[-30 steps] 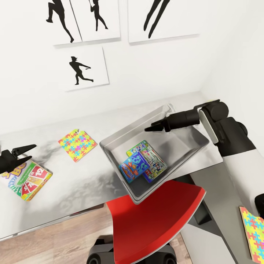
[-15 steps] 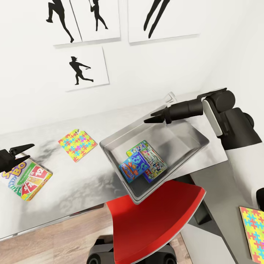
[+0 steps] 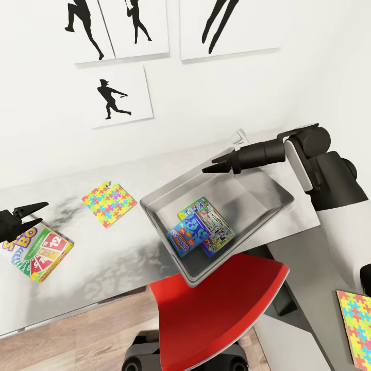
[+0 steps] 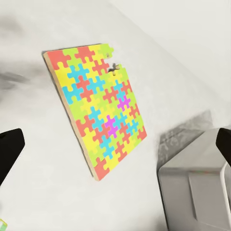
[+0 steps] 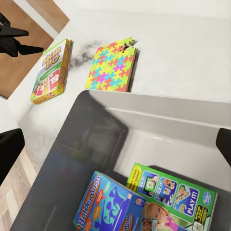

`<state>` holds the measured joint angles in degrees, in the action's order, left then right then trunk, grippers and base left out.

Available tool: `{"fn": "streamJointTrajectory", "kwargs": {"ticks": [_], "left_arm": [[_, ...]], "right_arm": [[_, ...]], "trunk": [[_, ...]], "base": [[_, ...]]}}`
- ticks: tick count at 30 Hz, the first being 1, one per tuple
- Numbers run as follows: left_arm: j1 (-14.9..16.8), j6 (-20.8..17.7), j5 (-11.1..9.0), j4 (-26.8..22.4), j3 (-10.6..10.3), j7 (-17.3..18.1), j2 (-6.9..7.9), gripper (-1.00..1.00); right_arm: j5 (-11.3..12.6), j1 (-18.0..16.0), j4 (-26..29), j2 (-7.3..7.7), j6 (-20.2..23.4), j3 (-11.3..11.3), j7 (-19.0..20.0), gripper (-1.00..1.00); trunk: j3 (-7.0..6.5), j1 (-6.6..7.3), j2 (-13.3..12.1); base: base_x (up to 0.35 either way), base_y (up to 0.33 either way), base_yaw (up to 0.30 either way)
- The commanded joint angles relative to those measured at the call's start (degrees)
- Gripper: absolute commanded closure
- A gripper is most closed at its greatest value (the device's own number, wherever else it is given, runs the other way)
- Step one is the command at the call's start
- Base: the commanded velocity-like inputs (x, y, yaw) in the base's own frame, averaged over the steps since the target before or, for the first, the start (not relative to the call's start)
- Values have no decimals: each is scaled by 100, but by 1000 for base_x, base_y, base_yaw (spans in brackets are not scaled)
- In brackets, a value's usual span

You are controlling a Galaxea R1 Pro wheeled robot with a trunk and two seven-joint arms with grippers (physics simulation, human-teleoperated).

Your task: Put all the toys in the child's room - the three board games (two on the bed and one on the table), the two jigsaw puzzles on the table, and the tennis ball on the table - inside the toy box on the table in the child's room.

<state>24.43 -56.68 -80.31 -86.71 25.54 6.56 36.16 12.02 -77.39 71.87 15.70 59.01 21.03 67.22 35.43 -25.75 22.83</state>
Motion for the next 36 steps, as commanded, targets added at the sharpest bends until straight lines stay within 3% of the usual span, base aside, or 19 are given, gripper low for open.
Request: {"fn": "streamJointTrajectory", "kwargs": {"ticks": [1, 14, 17, 25, 36], "left_arm": [[5, -25, 56, 2, 6, 57, 0, -100], [5, -25, 56, 2, 6, 57, 0, -100], [22, -56, -12, -42, 81, 70, 95, -100], [37, -93, -73, -91, 298, 322, 262, -100], [36, -100, -98, -105, 362, 397, 305, -100]], "right_arm": [[7, -6, 0, 4, 22, 9, 8, -100], [7, -6, 0, 4, 22, 9, 8, -100], [8, -104, -54, 10, 43, 15, 101, -100], [-42, -362, -115, -34, 99, -244, 191, -100], [-56, -536, -127, -46, 99, -598, 119, -100]], "trunk": [[8, -3, 9], [8, -3, 9], [8, -3, 9], [8, -3, 9], [8, -3, 9]], "base": [[0, 0, 0], [0, 0, 0], [-35, 33, 0], [-122, 155, 0], [-102, 200, 0]]}}
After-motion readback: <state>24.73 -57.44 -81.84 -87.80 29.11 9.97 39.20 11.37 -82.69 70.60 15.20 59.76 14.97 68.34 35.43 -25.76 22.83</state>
